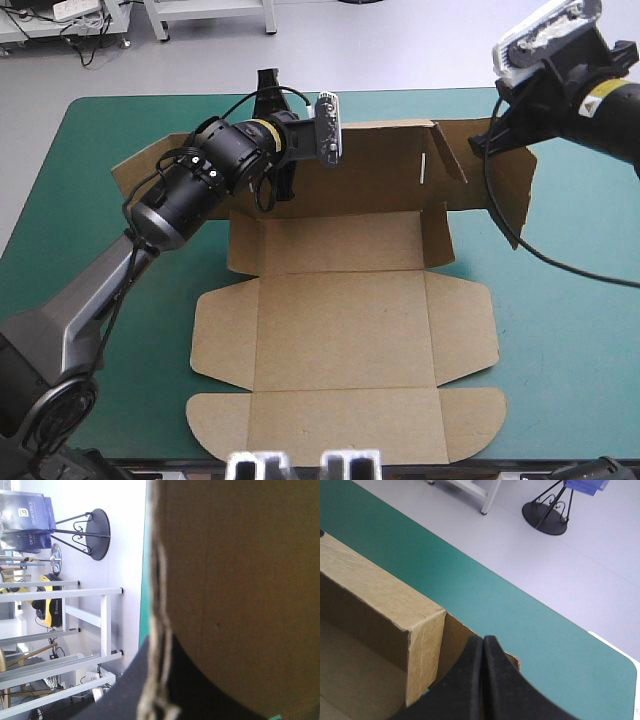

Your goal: Fold the box

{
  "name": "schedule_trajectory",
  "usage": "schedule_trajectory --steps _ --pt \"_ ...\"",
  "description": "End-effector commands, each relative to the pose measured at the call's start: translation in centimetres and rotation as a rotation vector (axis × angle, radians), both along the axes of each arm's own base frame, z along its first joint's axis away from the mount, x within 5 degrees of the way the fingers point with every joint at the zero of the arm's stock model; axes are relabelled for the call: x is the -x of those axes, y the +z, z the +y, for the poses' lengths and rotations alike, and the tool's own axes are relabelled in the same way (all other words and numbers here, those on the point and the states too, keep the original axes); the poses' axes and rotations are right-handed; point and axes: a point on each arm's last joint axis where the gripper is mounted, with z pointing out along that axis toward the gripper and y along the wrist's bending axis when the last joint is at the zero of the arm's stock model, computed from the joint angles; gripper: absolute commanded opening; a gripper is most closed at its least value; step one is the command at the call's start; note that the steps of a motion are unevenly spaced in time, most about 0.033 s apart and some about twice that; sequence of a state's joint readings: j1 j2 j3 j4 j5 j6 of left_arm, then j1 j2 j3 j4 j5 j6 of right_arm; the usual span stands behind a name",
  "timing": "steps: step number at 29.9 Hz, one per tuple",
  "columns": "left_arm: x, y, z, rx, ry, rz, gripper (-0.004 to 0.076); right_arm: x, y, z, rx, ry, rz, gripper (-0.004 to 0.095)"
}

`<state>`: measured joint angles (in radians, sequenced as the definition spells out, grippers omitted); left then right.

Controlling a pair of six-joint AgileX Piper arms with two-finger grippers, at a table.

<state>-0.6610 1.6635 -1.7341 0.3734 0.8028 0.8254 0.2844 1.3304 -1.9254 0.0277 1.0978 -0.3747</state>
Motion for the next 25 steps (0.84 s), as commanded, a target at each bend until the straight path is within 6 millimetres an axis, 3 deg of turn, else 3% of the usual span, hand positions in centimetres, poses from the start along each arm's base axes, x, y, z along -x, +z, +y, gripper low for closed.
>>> schedule_trajectory --steps 1,6,11,16,25 --pt "2.0 2.5 1.2 0.084 -0.035 -0.156 -0.001 -1.5 1.1 0.3 0.0 -0.012 0.0 -0.0024" --pt "3.5 -0.5 2.5 0.055 -0.056 -0.225 -0.001 -5.5 -0.1 0.7 -0.004 -0.05 0.067 -0.0024" --pt "4.8 -3.7 3.4 0.002 -0.081 -0.226 -0.001 -10.1 -3.2 -0.3 -0.055 -0.097 0.185 -0.0024" --pt "5.2 -6.3 3.1 -0.013 -0.165 -0.267 -0.001 -13.9 -6.3 -1.5 -0.208 -0.053 0.315 -0.0024" --pt "5.1 -7.2 3.3 -0.042 -0.171 -0.347 -0.001 -18.5 -12.5 -1.7 -0.239 -0.043 0.497 -0.0024"
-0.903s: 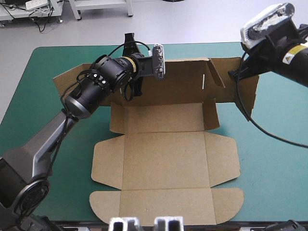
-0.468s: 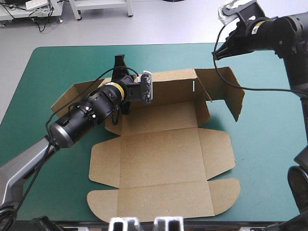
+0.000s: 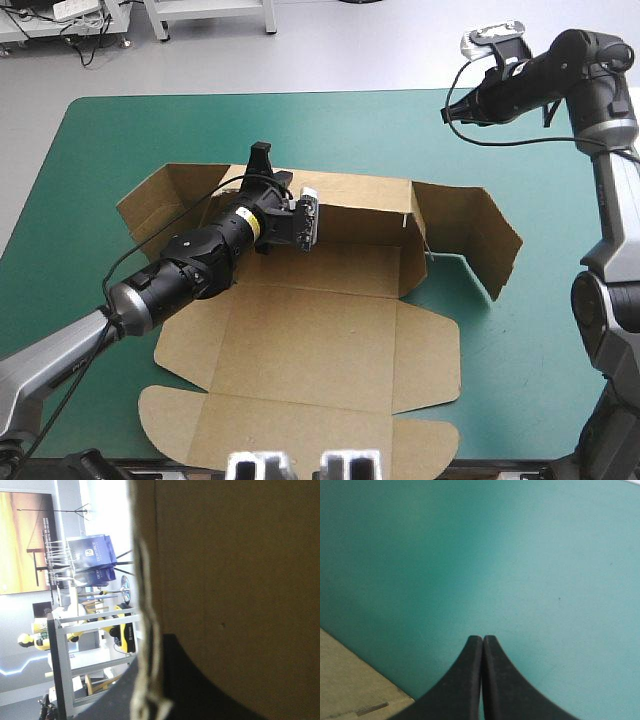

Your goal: Fold the box

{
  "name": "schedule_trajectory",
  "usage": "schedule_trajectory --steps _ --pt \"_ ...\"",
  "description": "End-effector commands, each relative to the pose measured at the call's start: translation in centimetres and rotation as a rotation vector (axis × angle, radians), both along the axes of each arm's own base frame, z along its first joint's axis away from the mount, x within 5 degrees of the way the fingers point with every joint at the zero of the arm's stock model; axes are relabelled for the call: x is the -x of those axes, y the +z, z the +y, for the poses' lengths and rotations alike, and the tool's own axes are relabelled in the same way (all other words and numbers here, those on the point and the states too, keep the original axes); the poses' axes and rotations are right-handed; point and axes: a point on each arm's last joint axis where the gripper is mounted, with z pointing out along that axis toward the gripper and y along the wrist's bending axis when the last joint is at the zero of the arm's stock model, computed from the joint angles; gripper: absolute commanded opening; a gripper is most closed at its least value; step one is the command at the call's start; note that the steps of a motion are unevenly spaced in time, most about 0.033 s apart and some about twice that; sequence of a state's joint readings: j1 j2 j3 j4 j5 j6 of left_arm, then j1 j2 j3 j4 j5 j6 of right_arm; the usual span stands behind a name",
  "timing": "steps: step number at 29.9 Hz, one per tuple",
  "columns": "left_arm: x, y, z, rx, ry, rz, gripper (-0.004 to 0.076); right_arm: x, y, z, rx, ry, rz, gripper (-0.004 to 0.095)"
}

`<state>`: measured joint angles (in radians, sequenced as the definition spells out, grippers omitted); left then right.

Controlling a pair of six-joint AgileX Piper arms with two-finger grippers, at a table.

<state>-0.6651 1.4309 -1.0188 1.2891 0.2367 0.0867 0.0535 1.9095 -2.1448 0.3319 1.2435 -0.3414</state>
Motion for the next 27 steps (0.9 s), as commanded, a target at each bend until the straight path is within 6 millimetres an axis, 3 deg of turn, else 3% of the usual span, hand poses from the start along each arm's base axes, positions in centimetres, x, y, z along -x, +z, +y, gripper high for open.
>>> schedule_trajectory --steps 1,7,14,21,27 --pt "0.3 2.3 0.3 0.042 0.0 -0.097 -0.001 0.0 0.0 0.3 -0.056 0.033 -0.017 -0.0024" --pt "-0.6 1.4 0.1 0.034 0.041 -0.107 -0.001 -0.2 -5.7 1.0 -0.088 0.106 0.189 -0.0024" --pt "-1.6 0.3 0.2 0.045 0.133 -0.098 -0.001 2.1 -7.1 1.2 -0.096 0.166 0.249 -0.0024" --pt "-1.5 0.1 -0.1 0.054 0.11 -0.084 -0.001 6.3 -8.0 1.7 -0.123 0.321 0.253 -0.0024" --pt "-1.5 0.1 -0.1 0.054 0.106 -0.083 -0.001 8.0 -10.1 2.7 -0.246 0.407 0.078 -0.0024"
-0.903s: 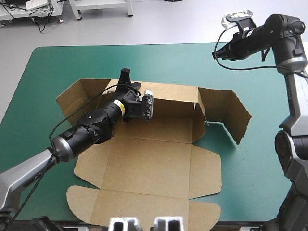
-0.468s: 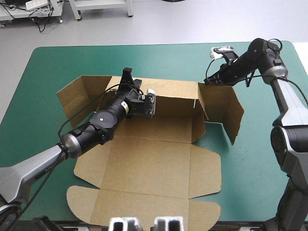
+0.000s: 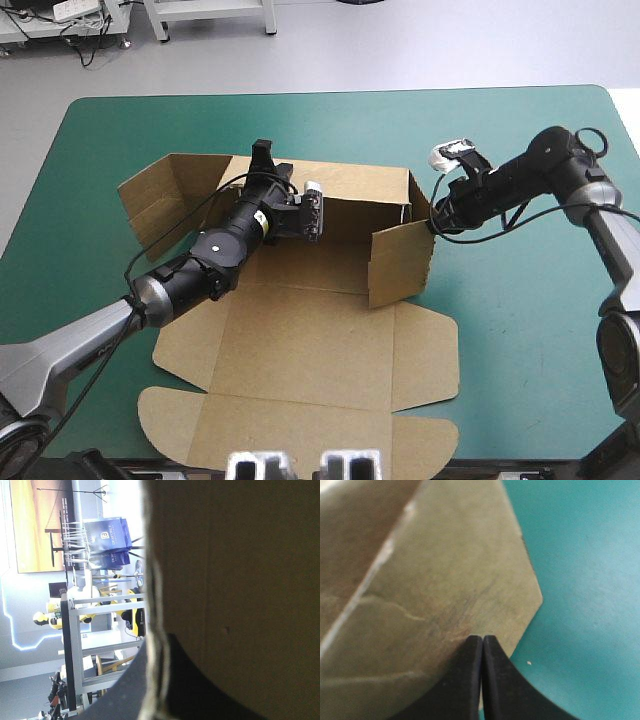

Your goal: Fold the box

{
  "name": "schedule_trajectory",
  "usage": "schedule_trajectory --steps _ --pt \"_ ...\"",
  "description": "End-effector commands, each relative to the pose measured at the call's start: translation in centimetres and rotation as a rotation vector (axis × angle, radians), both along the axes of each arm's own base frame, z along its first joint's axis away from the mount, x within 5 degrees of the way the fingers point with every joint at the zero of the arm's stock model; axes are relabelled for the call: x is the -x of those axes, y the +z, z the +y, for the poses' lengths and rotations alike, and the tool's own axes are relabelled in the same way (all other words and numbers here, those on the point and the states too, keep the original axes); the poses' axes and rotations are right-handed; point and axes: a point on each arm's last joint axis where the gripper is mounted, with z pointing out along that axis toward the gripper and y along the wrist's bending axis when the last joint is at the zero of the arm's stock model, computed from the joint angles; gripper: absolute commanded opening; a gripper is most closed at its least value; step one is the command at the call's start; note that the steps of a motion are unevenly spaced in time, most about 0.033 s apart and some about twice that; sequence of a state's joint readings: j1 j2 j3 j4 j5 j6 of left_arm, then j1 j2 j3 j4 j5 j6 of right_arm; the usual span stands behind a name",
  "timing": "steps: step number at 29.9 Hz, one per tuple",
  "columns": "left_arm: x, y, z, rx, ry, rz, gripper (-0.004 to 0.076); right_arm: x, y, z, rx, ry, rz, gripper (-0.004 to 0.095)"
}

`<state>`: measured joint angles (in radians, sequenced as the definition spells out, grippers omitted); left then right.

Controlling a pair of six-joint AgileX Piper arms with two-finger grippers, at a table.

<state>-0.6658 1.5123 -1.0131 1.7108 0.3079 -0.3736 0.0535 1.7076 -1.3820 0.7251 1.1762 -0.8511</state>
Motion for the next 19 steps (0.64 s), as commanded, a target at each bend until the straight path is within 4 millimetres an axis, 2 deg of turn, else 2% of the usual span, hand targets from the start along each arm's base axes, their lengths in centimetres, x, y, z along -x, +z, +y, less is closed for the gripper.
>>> schedule_trajectory --steps 1,7,13,16,19 --pt "0.2 2.1 0.4 0.039 0.026 -0.056 -0.001 1.2 1.1 0.4 -0.12 -0.013 -0.19 -0.0024" --pt "0.2 2.1 0.4 0.039 0.028 -0.057 -0.001 3.9 -1.5 0.1 -0.138 -0.062 -0.367 -0.0023" --pt "0.3 2.1 0.2 0.039 0.023 -0.057 -0.001 7.5 -2.0 -0.2 -0.134 -0.068 -0.552 -0.0023" --pt "0.8 2.0 -0.5 0.04 -0.006 -0.055 -0.001 8.1 -2.4 0.1 -0.129 -0.032 -0.576 -0.0023" --pt "1.6 2.1 -1.6 0.033 -0.046 -0.059 -0.001 8.4 -2.5 1.4 -0.131 0.012 -0.577 -0.0022"
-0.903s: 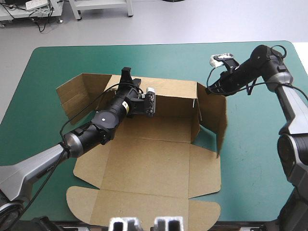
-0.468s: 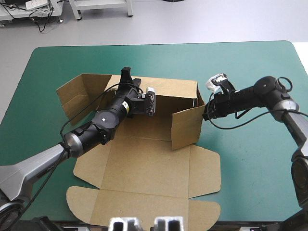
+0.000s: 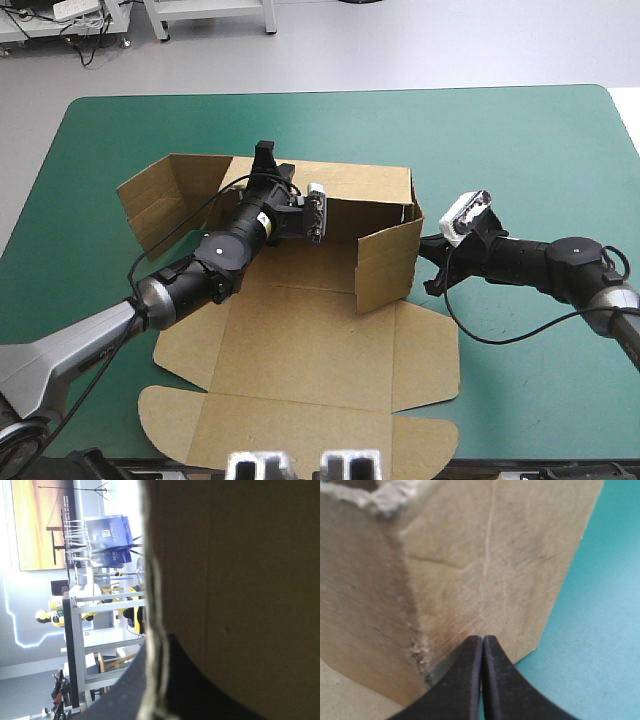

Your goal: Fold the box

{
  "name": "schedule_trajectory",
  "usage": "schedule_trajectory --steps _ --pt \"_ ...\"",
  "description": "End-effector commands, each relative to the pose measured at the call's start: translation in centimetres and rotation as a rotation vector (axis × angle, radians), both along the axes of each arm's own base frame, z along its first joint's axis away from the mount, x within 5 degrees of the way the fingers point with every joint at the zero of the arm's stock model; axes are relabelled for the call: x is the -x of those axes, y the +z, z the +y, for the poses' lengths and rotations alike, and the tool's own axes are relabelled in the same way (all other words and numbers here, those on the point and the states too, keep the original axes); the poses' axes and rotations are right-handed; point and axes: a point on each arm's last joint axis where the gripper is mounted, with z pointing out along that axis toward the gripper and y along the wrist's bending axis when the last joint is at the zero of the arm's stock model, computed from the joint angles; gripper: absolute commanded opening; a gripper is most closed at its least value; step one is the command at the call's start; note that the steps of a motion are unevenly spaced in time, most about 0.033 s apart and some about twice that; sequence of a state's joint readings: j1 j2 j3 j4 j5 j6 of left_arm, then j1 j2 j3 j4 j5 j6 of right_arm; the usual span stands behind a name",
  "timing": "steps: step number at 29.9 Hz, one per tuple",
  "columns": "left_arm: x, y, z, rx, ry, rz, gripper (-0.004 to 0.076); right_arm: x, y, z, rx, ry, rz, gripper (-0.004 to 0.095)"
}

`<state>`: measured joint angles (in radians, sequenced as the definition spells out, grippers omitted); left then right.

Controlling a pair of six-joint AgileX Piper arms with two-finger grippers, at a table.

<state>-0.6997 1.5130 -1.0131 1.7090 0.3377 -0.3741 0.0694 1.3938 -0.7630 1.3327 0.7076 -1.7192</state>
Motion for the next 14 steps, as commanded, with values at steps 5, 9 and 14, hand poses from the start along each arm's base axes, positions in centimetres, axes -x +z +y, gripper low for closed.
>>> schedule_trajectory --steps 5,9,14 --pt "1.5 2.1 -1.4 0.032 -0.041 -0.062 -0.001 1.0 1.9 3.3 0.106 -0.023 -0.184 -0.0017" --pt "1.5 2.2 -1.3 0.03 -0.005 -0.073 -0.0009 1.6 3.1 3.9 0.167 -0.068 -0.28 -0.0021" --pt "1.4 2.3 -0.8 0.028 0.046 -0.083 -0.0009 2.3 4.2 3.6 0.15 -0.08 -0.306 0.0048"
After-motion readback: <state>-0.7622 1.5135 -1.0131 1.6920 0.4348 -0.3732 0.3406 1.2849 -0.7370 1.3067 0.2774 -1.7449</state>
